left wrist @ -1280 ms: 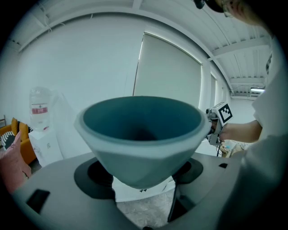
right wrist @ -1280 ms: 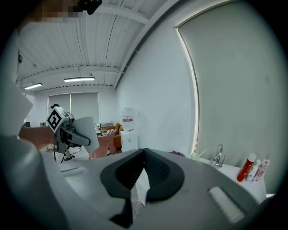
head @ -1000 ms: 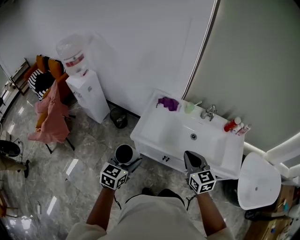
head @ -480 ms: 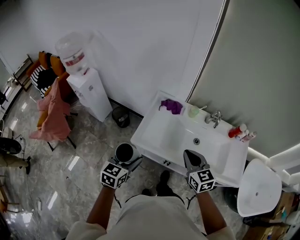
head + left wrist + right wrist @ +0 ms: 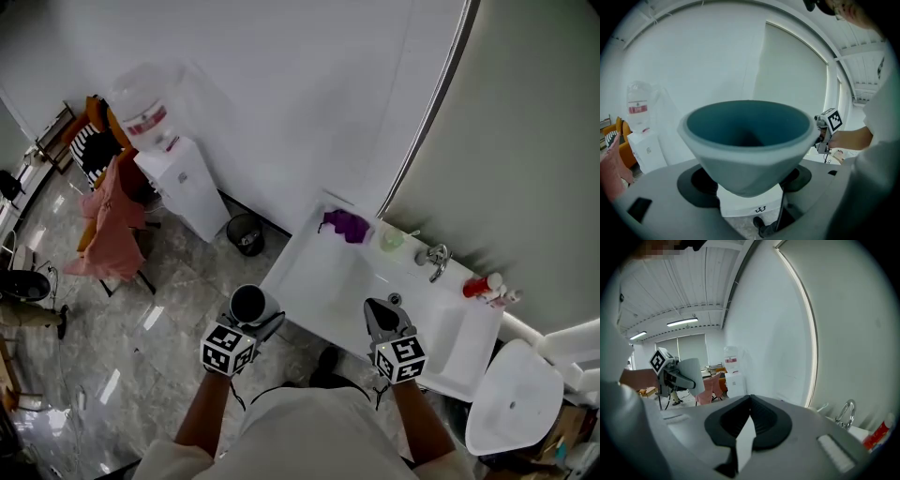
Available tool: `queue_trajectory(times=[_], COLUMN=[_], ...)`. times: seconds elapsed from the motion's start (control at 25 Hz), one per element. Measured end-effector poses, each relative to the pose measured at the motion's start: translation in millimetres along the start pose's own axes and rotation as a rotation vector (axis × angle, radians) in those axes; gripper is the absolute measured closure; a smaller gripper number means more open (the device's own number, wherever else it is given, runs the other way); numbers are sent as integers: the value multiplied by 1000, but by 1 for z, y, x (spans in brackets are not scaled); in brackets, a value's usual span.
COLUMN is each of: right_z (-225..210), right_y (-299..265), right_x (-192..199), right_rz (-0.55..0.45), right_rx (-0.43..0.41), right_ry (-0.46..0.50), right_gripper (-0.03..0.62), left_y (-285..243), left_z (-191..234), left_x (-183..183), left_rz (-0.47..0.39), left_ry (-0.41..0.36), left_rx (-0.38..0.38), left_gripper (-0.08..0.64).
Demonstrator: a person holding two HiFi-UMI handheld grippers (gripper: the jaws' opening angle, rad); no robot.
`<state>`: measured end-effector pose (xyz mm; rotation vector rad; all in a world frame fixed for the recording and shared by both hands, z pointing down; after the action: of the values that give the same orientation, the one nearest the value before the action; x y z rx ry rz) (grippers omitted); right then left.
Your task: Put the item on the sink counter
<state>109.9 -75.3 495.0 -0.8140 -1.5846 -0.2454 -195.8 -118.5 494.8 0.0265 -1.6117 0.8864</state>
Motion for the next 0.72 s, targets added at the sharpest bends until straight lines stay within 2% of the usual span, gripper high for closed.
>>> queue_trajectory(times=[0.36, 0.72], right_z=[-70, -123], right_y=[-17, -28], right_x=[-7, 11], right_rz=[20, 55], right_rx=[-56, -90], right_ry=[-13, -47], right_gripper=[581, 581], left_y=[-61, -127], left_z=[-15, -29], left_x=[-23, -38], left_rz=[24, 27], left_ry=[5, -58], left_rx=[-44, -78], left_gripper=[207, 207])
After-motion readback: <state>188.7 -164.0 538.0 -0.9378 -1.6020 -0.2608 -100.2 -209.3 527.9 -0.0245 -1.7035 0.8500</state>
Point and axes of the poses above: the fingertips, and each gripper's own axes: y backward along the fingers, z to its left, x out of its underside, the point moved 8 cm from there along y, backward along the fingers, and after that the axes turned 13 degrees about -x, right-handed, at the moved point
